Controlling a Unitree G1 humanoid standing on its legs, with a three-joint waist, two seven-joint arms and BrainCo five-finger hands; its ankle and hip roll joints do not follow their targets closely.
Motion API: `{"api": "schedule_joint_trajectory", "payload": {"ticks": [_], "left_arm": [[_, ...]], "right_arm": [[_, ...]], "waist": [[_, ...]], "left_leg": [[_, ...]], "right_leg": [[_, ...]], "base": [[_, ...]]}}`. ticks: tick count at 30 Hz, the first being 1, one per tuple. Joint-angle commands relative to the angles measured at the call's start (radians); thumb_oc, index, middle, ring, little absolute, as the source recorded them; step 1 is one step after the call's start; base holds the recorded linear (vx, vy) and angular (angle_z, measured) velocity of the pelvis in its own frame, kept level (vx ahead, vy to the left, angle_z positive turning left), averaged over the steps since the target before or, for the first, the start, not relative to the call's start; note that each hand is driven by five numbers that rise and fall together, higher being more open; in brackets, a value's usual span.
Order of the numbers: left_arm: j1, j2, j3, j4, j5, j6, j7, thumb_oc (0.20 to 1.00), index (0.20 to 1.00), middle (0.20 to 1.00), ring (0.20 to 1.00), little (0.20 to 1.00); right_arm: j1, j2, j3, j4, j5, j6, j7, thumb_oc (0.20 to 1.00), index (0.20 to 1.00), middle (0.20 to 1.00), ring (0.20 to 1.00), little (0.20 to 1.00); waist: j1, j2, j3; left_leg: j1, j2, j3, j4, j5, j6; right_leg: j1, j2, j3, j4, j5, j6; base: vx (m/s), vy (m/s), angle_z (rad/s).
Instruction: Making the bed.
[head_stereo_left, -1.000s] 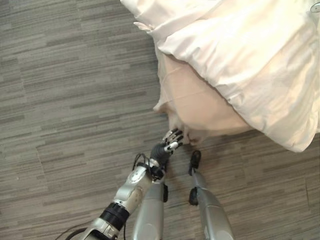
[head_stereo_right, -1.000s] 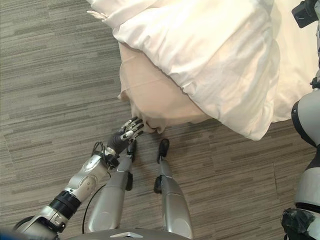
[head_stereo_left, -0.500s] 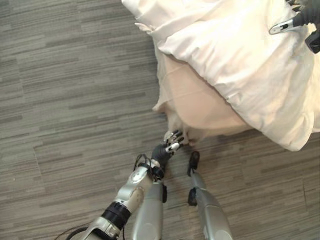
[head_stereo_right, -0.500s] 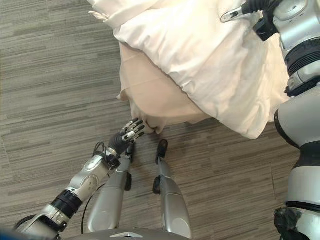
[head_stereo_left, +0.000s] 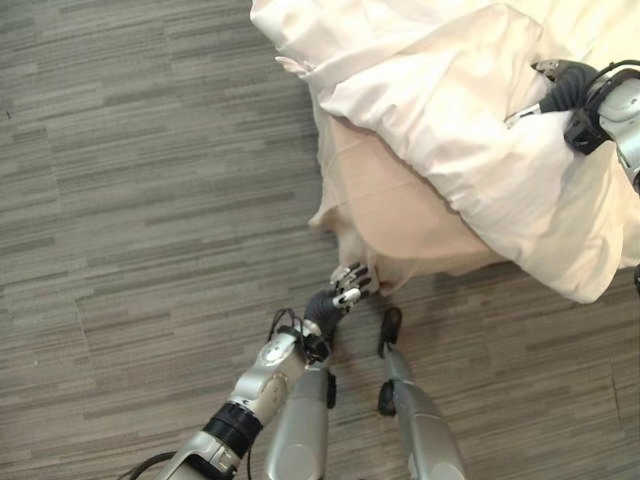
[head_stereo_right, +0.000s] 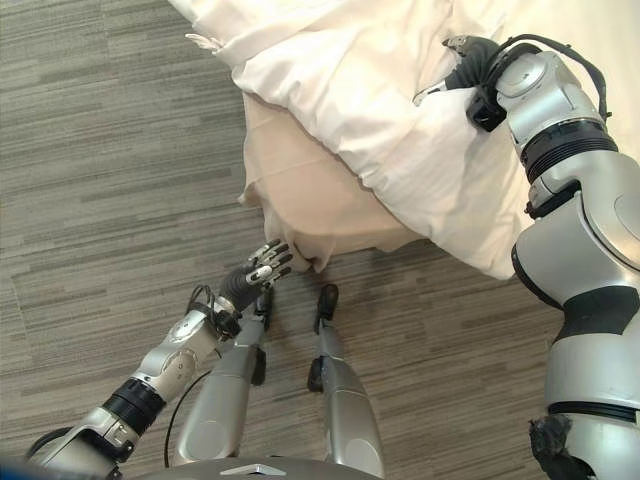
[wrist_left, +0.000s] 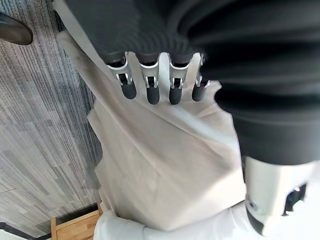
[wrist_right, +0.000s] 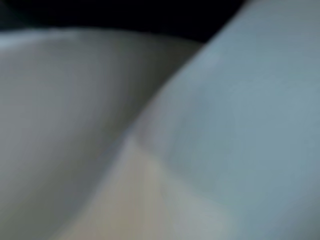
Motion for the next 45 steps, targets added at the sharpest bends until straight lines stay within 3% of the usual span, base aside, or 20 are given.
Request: {"api": "schedule_joint_trajectory", "payload": {"ticks": [1, 6, 7, 8, 9, 10, 11, 14, 16, 18, 20, 21, 24, 28, 35, 37, 45], "left_arm": [[-0.023, -0.017, -0.029, -0.06, -0.002, -0.011, -0.039, 1.0, 1.0, 1.0, 1.0, 1.0], [-0.037, -0.042, -0.031, -0.053, -0.002, -0.019, -0.019, 1.0, 1.0, 1.0, 1.0, 1.0], [-0.037, -0.058, -0.023, -0.051, 0.001, -0.025, 0.001, 1.0, 1.0, 1.0, 1.0, 1.0], [-0.054, -0.077, -0.001, -0.037, 0.026, -0.044, 0.051, 1.0, 1.0, 1.0, 1.0, 1.0], [-0.055, -0.085, 0.012, -0.036, 0.033, -0.047, 0.065, 1.0, 1.0, 1.0, 1.0, 1.0], [-0.049, -0.098, 0.029, -0.025, 0.032, -0.051, 0.084, 1.0, 1.0, 1.0, 1.0, 1.0], [-0.049, -0.098, 0.029, -0.025, 0.032, -0.051, 0.084, 1.0, 1.0, 1.0, 1.0, 1.0], [-0.026, -0.115, 0.055, -0.033, 0.03, -0.055, 0.122, 1.0, 1.0, 1.0, 1.0, 1.0], [-0.017, -0.114, 0.065, -0.046, 0.026, -0.057, 0.131, 1.0, 1.0, 1.0, 1.0, 1.0], [0.008, -0.118, 0.095, -0.092, 0.005, -0.059, 0.134, 1.0, 1.0, 1.0, 1.0, 1.0], [0.019, -0.119, 0.103, -0.1, 0.0, -0.063, 0.134, 1.0, 1.0, 1.0, 1.0, 1.0], [0.045, -0.112, 0.12, -0.131, 0.004, -0.076, 0.13, 1.0, 1.0, 1.0, 1.0, 1.0], [0.077, -0.092, 0.127, -0.185, 0.014, -0.083, 0.114, 1.0, 1.0, 1.0, 1.0, 1.0], [0.095, -0.087, 0.121, -0.203, 0.014, -0.082, 0.096, 1.0, 1.0, 1.0, 1.0, 1.0], [0.123, -0.067, 0.116, -0.198, 0.008, -0.077, 0.082, 1.0, 1.0, 1.0, 1.0, 1.0], [0.131, -0.038, 0.122, -0.221, -0.006, -0.074, 0.073, 1.0, 1.0, 1.0, 1.0, 1.0], [0.143, 0.006, 0.161, -0.262, -0.045, -0.082, 0.069, 1.0, 1.0, 1.0, 1.0, 1.0]], "right_arm": [[0.089, 0.027, 0.051, 0.048, -0.105, 0.05, 0.085, 1.0, 1.0, 1.0, 1.0, 1.0], [0.198, 0.076, -0.001, 0.015, -0.172, 0.028, 0.046, 1.0, 1.0, 1.0, 1.0, 1.0], [0.255, 0.096, -0.032, -0.042, -0.205, 0.002, -0.007, 0.551, 0.551, 0.551, 0.551, 0.551], [0.357, 0.134, -0.087, -0.168, -0.294, -0.041, -0.14, 0.2, 0.2, 0.2, 0.2, 0.2], [0.413, 0.161, -0.109, -0.257, -0.315, -0.043, -0.146, 0.2, 0.2, 0.2, 0.2, 0.2], [0.487, 0.242, -0.193, -0.315, -0.31, -0.041, -0.187, 0.2, 0.2, 0.2, 0.2, 0.2], [0.487, 0.242, -0.193, -0.315, -0.31, -0.041, -0.187, 0.2, 0.2, 0.2, 0.2, 0.2], [0.605, 0.419, -0.224, -0.256, -0.472, -0.041, -0.258, 0.2, 0.2, 0.2, 0.2, 0.2], [0.646, 0.453, -0.232, -0.255, -0.5, -0.034, -0.268, 0.2, 0.2, 0.2, 0.2, 0.2], [0.748, 0.558, -0.2, -0.266, -0.578, -0.043, -0.251, 0.2, 0.2, 0.2, 0.2, 0.2], [0.784, 0.589, -0.186, -0.281, -0.593, -0.051, -0.244, 0.2, 0.2, 0.2, 0.2, 0.2], [0.835, 0.665, -0.115, -0.346, -0.628, -0.075, -0.188, 0.2, 0.2, 0.2, 0.2, 0.2], [0.896, 0.707, -0.041, -0.394, -0.645, -0.107, -0.127, 0.2, 0.2, 0.2, 0.2, 0.2], [0.921, 0.728, 0.037, -0.475, -0.651, -0.129, -0.045, 0.2, 0.2, 0.2, 0.2, 0.2], [0.919, 0.754, 0.081, -0.597, -0.523, -0.133, 0.009, 0.2, 0.2, 0.2, 0.2, 0.2], [0.885, 0.787, 0.118, -0.635, -0.472, -0.138, 0.037, 0.2, 0.2, 0.2, 0.2, 0.2], [0.851, 0.835, 0.181, -0.649, -0.351, -0.122, 0.099, 0.2, 0.2, 0.2, 0.2, 0.2]], "waist": [[0.023, 0.06, 0.005], [0.02, 0.09, -0.003], [0.013, 0.102, -0.005], [-0.006, 0.111, -0.007], [-0.016, 0.117, -0.006], [-0.029, 0.128, -0.011], [-0.029, 0.127, -0.011], [-0.03, 0.169, -0.021], [-0.033, 0.181, -0.025], [-0.03, 0.217, -0.031], [-0.03, 0.228, -0.035], [-0.028, 0.247, -0.042], [-0.024, 0.253, -0.049], [-0.022, 0.25, -0.048], [-0.002, 0.199, -0.041], [0.024, 0.173, -0.039], [0.079, 0.129, -0.025]], "left_leg": [[-0.009, 0.011, -0.079, -0.058, 0.086, -0.106], [-0.007, 0.003, -0.08, -0.058, 0.085, -0.103], [-0.003, 0.0, -0.078, -0.058, 0.083, -0.1], [0.0, 0.0, -0.069, -0.058, 0.081, -0.098], [0.003, 0.0, -0.065, -0.058, 0.078, -0.097], [0.011, 0.0, -0.062, -0.058, 0.071, -0.092], [0.01, 0.0, -0.062, -0.058, 0.071, -0.092], [0.029, -0.005, -0.052, -0.058, 0.058, -0.084], [0.038, -0.008, -0.049, -0.058, 0.054, -0.081], [0.06, -0.013, -0.043, -0.058, 0.046, -0.078], [0.069, -0.016, -0.042, -0.058, 0.042, -0.076], [0.099, -0.019, -0.044, -0.058, 0.031, -0.071], [0.12, -0.025, -0.045, -0.058, 0.028, -0.065], [0.138, -0.03, -0.055, -0.058, 0.023, -0.061], [0.152, -0.024, -0.075, -0.058, 0.021, -0.055], [0.152, -0.02, -0.086, -0.058, 0.023, -0.055], [0.142, -0.02, -0.12, -0.058, 0.033, -0.058]], "right_leg": [[0.05, -0.057, -0.012, 0.012, -0.017, 0.109], [0.05, -0.065, -0.007, 0.012, -0.017, 0.11], [0.052, -0.067, -0.002, 0.012, -0.017, 0.11], [0.051, -0.069, 0.008, 0.012, -0.013, 0.111], [0.052, -0.068, 0.014, 0.012, -0.013, 0.112], [0.057, -0.069, 0.023, 0.012, -0.017, 0.11], [0.056, -0.069, 0.023, 0.012, -0.017, 0.11], [0.072, -0.077, 0.034, 0.012, -0.025, 0.108], [0.078, -0.08, 0.038, 0.012, -0.027, 0.109], [0.099, -0.089, 0.04, 0.012, -0.033, 0.11], [0.106, -0.091, 0.042, 0.012, -0.036, 0.11], [0.135, -0.096, 0.043, 0.012, -0.049, 0.11], [0.158, -0.099, 0.039, 0.012, -0.055, 0.108], [0.181, -0.103, 0.03, 0.012, -0.062, 0.106], [0.213, -0.098, 0.003, 0.012, -0.067, 0.105], [0.219, -0.096, -0.009, 0.012, -0.07, 0.104], [0.234, -0.093, -0.047, 0.012, -0.072, 0.106]], "base": [[0.0, 0.0, 0.0], [0.0, 0.009, 0.0], [0.02, 0.076, -0.01], [0.02, 0.081, -0.09], [0.04, 0.083, -0.17], [0.03, 0.042, -0.19], [0.04, 0.037, -0.19], [0.04, 0.034, -0.25], [0.03, 0.044, -0.13], [0.06, 0.067, -0.07], [0.05, 0.036, -0.08], [0.05, 0.015, -0.04], [0.05, 0.016, -0.03], [0.01, 0.013, 0.03], [-0.01, -0.014, 0.09], [-0.03, -0.038, 0.06], [-0.04, -0.013, 0.15]]}}
